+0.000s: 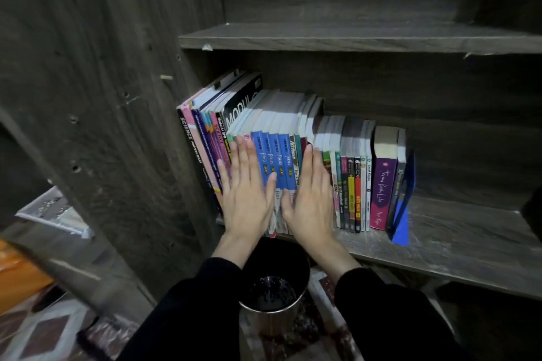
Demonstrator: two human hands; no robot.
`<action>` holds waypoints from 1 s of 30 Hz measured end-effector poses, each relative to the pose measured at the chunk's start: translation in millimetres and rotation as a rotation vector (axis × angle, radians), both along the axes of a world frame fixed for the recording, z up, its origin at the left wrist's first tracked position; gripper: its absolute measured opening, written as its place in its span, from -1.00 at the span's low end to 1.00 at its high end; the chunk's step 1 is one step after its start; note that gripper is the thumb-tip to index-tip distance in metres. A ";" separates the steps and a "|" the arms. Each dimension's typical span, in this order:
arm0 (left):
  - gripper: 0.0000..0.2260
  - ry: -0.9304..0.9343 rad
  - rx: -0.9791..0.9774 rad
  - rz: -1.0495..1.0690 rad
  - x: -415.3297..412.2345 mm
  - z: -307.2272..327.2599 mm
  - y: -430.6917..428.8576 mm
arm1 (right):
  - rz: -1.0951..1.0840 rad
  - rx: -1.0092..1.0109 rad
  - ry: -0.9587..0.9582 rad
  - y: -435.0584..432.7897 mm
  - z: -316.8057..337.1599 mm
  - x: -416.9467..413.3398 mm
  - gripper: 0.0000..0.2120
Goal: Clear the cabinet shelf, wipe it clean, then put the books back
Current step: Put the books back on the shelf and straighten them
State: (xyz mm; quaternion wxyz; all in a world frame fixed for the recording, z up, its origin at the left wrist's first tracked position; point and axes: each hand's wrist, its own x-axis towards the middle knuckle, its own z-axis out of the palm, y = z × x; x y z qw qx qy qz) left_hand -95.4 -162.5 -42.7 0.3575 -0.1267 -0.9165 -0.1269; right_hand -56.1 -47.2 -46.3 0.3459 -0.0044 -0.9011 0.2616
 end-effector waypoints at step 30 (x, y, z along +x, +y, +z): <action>-0.69 -0.750 1.586 0.039 48.6 -86.7 37.5 | 0.090 -0.232 -0.504 3.9 -86.9 42.9 -0.07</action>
